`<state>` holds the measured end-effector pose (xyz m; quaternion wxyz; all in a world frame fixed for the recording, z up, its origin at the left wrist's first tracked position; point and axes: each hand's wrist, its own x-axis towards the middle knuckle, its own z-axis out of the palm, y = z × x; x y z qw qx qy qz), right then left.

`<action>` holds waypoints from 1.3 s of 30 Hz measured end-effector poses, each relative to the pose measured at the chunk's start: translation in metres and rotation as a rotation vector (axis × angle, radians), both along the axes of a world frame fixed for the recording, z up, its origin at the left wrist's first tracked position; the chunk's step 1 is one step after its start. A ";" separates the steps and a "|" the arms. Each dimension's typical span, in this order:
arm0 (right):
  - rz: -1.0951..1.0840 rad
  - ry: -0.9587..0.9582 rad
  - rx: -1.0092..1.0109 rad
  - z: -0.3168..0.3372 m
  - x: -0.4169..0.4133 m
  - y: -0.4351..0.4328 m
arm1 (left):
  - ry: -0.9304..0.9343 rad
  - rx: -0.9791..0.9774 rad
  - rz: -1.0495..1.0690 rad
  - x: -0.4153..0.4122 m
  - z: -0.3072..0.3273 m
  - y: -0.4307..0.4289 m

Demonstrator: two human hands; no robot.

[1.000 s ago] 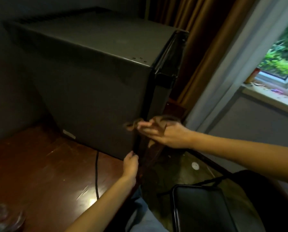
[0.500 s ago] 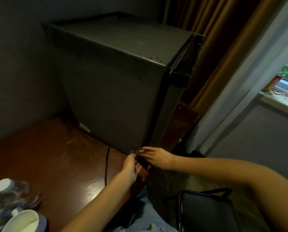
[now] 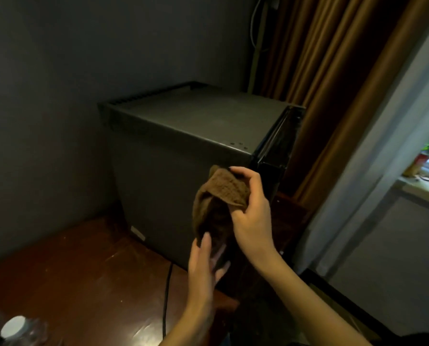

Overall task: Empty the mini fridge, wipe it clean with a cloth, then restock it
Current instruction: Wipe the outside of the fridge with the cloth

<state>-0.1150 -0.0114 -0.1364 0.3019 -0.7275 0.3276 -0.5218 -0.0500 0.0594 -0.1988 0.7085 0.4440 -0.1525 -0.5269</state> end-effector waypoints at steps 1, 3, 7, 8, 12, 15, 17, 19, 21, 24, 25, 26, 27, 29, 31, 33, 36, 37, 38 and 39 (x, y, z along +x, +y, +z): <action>0.013 -0.001 -0.040 0.007 -0.002 0.001 | 0.062 -0.051 0.000 0.000 0.009 0.002; 0.063 0.060 -0.061 0.009 -0.004 0.003 | 0.130 -0.179 0.035 0.001 0.024 0.003; 0.046 0.252 -0.100 -0.006 -0.002 0.010 | -0.045 -0.282 0.158 0.002 0.048 0.000; 0.025 0.264 -0.115 -0.008 0.000 0.011 | -0.118 -0.269 0.185 0.002 0.049 -0.002; -0.048 0.466 -0.251 -0.001 -0.004 0.009 | -0.385 -0.246 0.404 0.018 0.046 -0.013; -0.013 0.532 -0.389 0.009 -0.020 0.005 | -0.710 -0.311 0.530 0.037 0.037 -0.024; -0.101 0.367 -0.470 0.021 -0.032 0.001 | -0.796 -0.363 0.581 0.043 0.034 -0.035; -0.268 0.148 -0.544 0.031 -0.041 -0.011 | -0.984 -0.469 0.620 0.038 0.039 -0.048; -0.400 0.003 -0.550 0.039 -0.044 -0.028 | -1.251 -0.623 0.578 0.026 0.052 -0.067; -0.428 -0.160 -0.412 0.048 -0.038 -0.050 | -1.477 -0.685 0.467 0.004 0.064 -0.096; -0.418 -0.203 -0.362 0.047 -0.035 -0.056 | -1.487 -0.685 0.455 -0.001 0.060 -0.102; -0.403 -0.228 -0.320 0.046 -0.030 -0.060 | -1.505 -0.696 0.451 -0.005 0.051 -0.105; -0.382 -0.237 -0.283 0.043 -0.025 -0.063 | -1.540 -0.716 0.448 -0.007 0.039 -0.106; -0.342 -0.232 -0.230 0.037 -0.015 -0.065 | -1.649 -0.743 0.436 -0.004 0.015 -0.105; -0.331 -0.248 -0.228 0.034 -0.010 -0.065 | -1.758 -0.768 0.468 0.010 0.004 -0.108; -0.336 -0.252 -0.237 0.034 -0.009 -0.065 | -1.825 -0.794 0.514 0.023 0.016 -0.112; -0.374 -0.169 -0.271 0.038 -0.012 -0.068 | -1.710 -0.823 0.579 0.027 0.060 -0.121; -0.387 -0.135 -0.292 0.039 -0.014 -0.067 | -1.637 -0.810 0.590 0.026 0.077 -0.125; -0.406 -0.097 -0.315 0.040 -0.015 -0.066 | -1.578 -0.792 0.594 0.026 0.090 -0.129; -0.434 -0.046 -0.337 0.040 -0.012 -0.068 | -1.534 -0.784 0.605 0.029 0.097 -0.137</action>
